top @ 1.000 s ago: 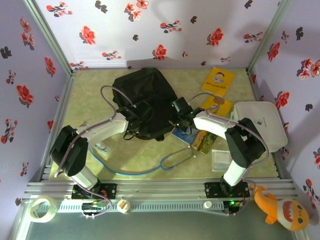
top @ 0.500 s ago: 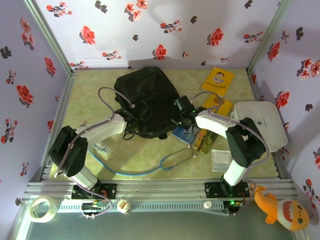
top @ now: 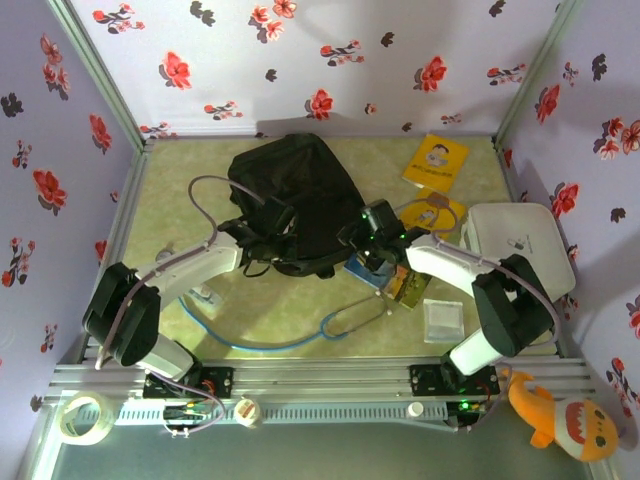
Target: Pack the student bag
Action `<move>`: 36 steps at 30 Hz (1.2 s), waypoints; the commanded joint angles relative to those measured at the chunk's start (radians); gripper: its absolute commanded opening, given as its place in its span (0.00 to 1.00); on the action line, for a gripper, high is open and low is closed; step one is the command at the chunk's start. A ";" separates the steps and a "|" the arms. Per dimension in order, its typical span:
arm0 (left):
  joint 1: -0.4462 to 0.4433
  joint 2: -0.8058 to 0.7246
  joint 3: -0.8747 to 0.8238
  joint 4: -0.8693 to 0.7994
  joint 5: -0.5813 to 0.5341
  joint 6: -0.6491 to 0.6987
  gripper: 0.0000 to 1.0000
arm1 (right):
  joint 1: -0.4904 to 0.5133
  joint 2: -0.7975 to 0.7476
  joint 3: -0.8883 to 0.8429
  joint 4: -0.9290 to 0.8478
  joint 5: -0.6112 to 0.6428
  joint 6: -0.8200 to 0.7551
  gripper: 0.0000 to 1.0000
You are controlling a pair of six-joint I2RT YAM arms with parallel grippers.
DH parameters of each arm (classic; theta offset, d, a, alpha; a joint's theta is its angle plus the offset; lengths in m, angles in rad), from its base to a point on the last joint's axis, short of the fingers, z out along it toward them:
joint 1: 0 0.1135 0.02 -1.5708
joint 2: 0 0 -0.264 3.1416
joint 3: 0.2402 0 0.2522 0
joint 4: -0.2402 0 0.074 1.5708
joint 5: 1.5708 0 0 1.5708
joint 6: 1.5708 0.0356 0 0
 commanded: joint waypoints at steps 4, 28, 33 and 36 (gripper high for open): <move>-0.001 -0.022 -0.020 0.010 0.031 0.022 0.00 | 0.039 0.054 0.026 0.101 -0.055 0.103 0.72; 0.068 0.029 -0.062 -0.065 -0.224 0.024 0.00 | 0.000 0.055 0.103 -0.112 0.158 -0.042 0.06; 0.101 0.049 -0.079 -0.031 -0.251 0.013 0.00 | -0.010 0.029 0.083 -0.108 0.172 -0.045 0.06; 0.134 0.067 -0.084 -0.003 -0.253 0.017 0.00 | -0.016 0.022 0.078 -0.105 0.173 -0.050 0.05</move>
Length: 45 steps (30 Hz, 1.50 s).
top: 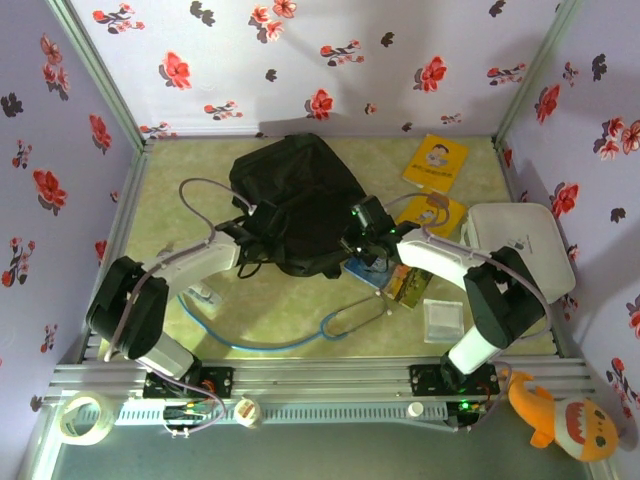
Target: Pack the student bag
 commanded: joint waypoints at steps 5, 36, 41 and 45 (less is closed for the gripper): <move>0.096 0.077 0.022 -0.007 -0.104 0.048 0.00 | -0.035 -0.036 -0.002 -0.047 0.092 -0.042 0.06; 0.311 0.146 0.186 -0.019 -0.131 0.088 0.24 | 0.048 0.093 0.055 0.236 -0.181 -0.038 0.18; 0.324 0.047 0.200 -0.090 -0.135 0.065 0.43 | 0.053 0.105 0.094 0.237 -0.203 -0.067 0.46; 0.324 -0.048 0.214 -0.153 -0.099 0.052 0.53 | 0.034 0.005 0.103 0.082 -0.104 -0.195 0.62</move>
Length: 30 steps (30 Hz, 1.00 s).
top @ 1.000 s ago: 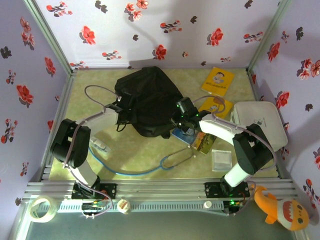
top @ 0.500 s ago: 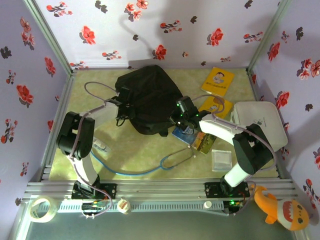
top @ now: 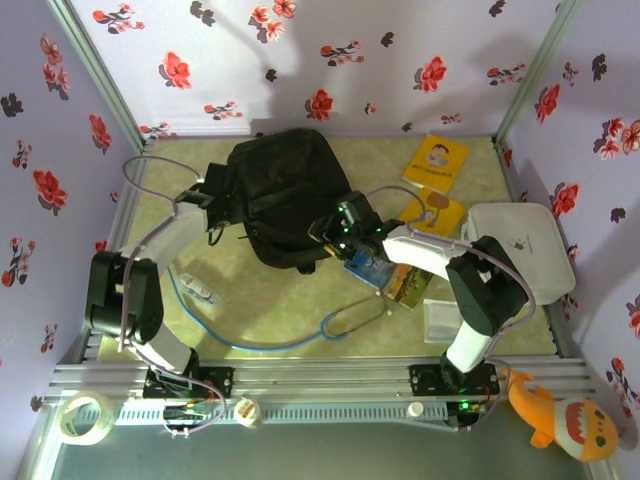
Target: Pack the student bag
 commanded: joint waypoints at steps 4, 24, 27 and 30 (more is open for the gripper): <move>-0.009 -0.163 0.019 -0.077 0.148 -0.040 0.64 | -0.055 -0.202 0.011 -0.258 0.194 -0.239 0.74; -0.073 0.299 0.184 0.133 0.487 -0.139 0.69 | -0.218 -0.306 -0.174 -0.329 0.256 -0.324 0.80; -0.032 0.369 0.223 0.113 0.484 -0.116 0.66 | -0.224 -0.290 -0.181 -0.319 0.237 -0.351 0.80; -0.001 0.404 0.253 0.090 0.458 -0.070 0.67 | -0.224 -0.249 -0.177 -0.287 0.173 -0.371 0.79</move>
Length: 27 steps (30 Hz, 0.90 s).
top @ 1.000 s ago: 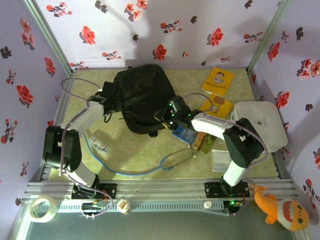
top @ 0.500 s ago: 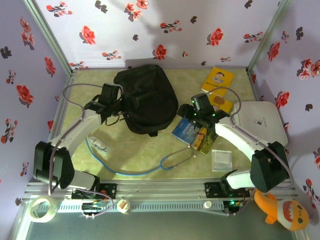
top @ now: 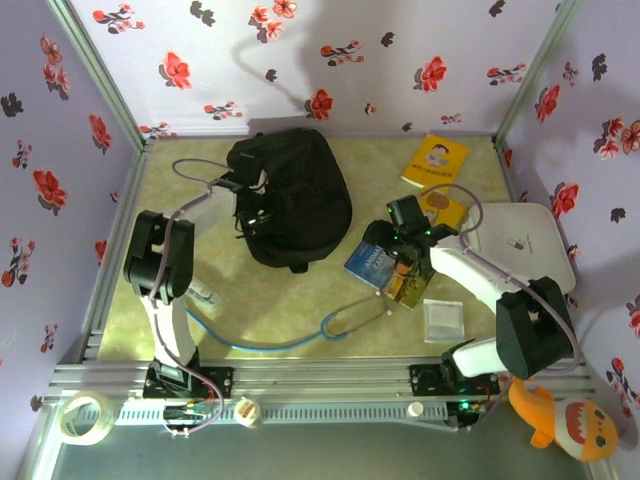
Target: Pack the student bag
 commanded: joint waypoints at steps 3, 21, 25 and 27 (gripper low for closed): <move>0.077 0.073 0.069 -0.084 -0.038 0.090 0.66 | -0.005 0.100 0.001 0.078 -0.138 -0.032 0.77; 0.063 -0.300 -0.049 -0.046 -0.016 0.017 0.74 | 0.023 0.419 0.120 0.304 -0.029 0.151 0.74; -0.001 -0.383 -0.157 0.018 0.001 -0.058 0.84 | 0.017 0.490 0.232 0.278 -0.036 0.124 0.72; -0.044 -0.417 -0.210 0.059 0.002 -0.111 0.88 | 0.010 0.489 0.273 0.265 -0.067 0.100 0.71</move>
